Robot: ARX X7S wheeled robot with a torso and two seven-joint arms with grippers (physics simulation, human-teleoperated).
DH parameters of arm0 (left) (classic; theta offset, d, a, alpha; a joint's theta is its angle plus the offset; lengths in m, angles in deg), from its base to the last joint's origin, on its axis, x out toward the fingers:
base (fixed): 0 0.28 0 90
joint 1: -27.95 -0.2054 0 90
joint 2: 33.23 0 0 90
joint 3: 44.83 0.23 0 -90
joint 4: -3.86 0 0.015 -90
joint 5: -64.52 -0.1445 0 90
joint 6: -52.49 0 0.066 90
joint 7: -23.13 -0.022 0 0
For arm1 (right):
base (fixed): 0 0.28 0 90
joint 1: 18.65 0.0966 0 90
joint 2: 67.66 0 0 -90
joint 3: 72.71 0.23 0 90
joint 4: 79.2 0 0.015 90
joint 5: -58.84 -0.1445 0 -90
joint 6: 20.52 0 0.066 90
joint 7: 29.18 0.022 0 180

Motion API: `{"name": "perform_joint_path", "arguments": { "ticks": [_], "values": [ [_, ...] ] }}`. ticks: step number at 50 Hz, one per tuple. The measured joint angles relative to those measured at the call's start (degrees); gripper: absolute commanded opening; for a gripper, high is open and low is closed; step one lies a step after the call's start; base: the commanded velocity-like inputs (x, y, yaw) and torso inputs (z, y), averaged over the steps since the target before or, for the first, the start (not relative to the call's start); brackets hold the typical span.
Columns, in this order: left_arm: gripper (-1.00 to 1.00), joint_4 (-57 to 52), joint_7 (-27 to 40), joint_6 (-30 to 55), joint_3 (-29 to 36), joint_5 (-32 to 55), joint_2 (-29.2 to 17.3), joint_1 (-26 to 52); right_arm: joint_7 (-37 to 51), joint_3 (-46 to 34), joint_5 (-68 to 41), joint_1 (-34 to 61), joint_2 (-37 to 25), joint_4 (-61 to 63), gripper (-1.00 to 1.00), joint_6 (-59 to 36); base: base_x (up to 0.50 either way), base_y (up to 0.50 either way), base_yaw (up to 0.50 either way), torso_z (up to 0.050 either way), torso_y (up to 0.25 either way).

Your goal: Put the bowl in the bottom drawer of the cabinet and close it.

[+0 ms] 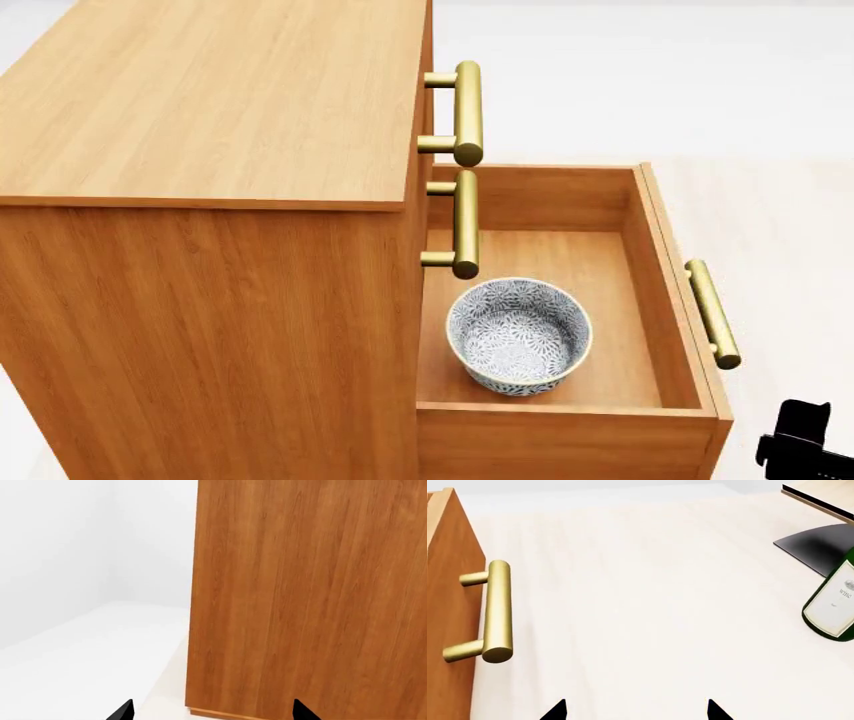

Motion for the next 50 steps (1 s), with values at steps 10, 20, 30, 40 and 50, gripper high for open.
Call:
{"name": "perform_joint_path", "arguments": {
  "ticks": [10, 20, 30, 40, 50],
  "values": [
    [1.0, -0.02, 0.06, -0.01, 0.04, 0.06, 0.01, 0.06, 0.48, -0.78, 0.11, 0.42, 0.38, -2.78, 1.0, 1.83, 0.0, 0.0, 0.0, 0.0, 0.0],
    [1.0, 0.24, 0.03, -0.25, 0.07, 0.11, 0.07, 0.13, 0.77, -1.45, 0.01, 0.88, 0.91, -4.49, 1.0, 2.94, 0.0, 0.0, 0.0, 0.0, 0.0],
    [1.0, 0.69, -0.08, -0.65, 0.1, 0.2, 0.15, 0.22, 0.95, -2.23, -0.13, 1.42, 1.54, -5.8, 1.0, 3.85, 0.0, 0.0, 0.0, 0.0, 0.0],
    [1.0, 0.99, -0.16, -1.04, 0.1, 0.32, 0.18, 0.21, 1.39, -3.17, 0.01, 2.18, 2.02, -7.65, 1.0, 5.03, 0.0, 0.0, 0.0, 0.0, 0.0],
    [1.0, 1.25, -0.15, -1.28, 0.11, 0.35, 0.23, 0.25, 1.51, -4.0, 0.04, 2.75, 2.22, -8.92, 1.0, 5.76, 0.0, 0.0, 0.0, 0.0, 0.0]
  ]
}}
